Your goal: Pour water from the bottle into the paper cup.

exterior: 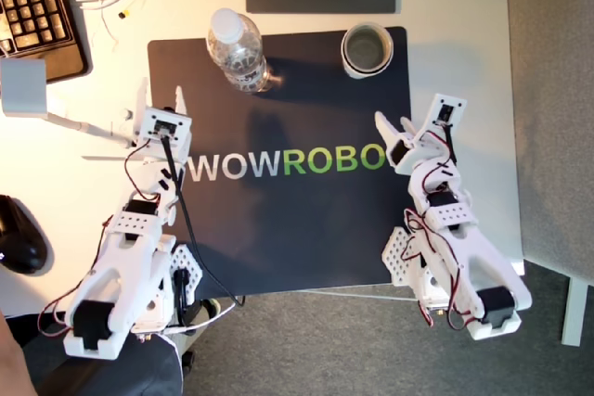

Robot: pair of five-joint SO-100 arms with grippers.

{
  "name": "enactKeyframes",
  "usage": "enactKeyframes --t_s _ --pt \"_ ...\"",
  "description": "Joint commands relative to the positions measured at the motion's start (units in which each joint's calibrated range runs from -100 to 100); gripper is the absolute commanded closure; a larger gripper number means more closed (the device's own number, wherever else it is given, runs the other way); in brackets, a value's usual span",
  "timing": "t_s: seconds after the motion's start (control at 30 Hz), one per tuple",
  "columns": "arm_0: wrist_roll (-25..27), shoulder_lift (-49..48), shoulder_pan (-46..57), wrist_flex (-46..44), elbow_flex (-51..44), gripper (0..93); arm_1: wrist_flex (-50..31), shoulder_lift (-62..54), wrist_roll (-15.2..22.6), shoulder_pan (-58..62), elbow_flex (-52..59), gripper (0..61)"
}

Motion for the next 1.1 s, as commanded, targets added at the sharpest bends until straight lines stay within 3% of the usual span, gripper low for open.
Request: enactKeyframes --t_s 0.0,0.2,0.3,0.47,0.5,0.53,0.67,0.83,0.97,1.07 --pt "5.47 8.59 4.67 -16.07 -3.21 35.7 -21.42 14.6 9.38 13.01 0.08 35.6" --pt "8.35 19.1 12.52 -21.61 -10.39 29.8 -36.62 23.28 15.97 19.82 0.17 35.6" --pt "9.77 26.58 19.2 -22.27 -19.93 30.8 -47.07 32.03 16.7 19.94 0.44 35.6" --pt "10.21 29.7 24.17 -22.35 -22.93 31.2 -58.18 39.85 14.8 18.15 0.9 34.6" --pt "10.21 31.35 24.43 -21.94 -25.29 31.0 -58.02 39.85 14.85 17.07 0.9 41.5" --pt "10.06 32.4 24.04 -21.94 -26.66 30.7 -58.02 39.85 14.7 16.72 0.9 60.0" --pt "8.16 38.74 18.94 -21.61 -35.38 30.3 -62.11 46.98 17.29 13.85 -0.01 61.2" --pt "5.52 48.64 18.02 -20.47 -47.37 33.5 -73.3 48.78 13.19 -11.14 -0.37 61.2" --pt "4.79 49.25 19.07 -18.52 -48.83 43.5 -76.4 51.79 12.75 -22.14 -1.1 61.2" --pt "4.25 48.73 19.07 -18.44 -48.74 67.8 -77.55 53.25 12.6 -24.41 -1.46 61.2"
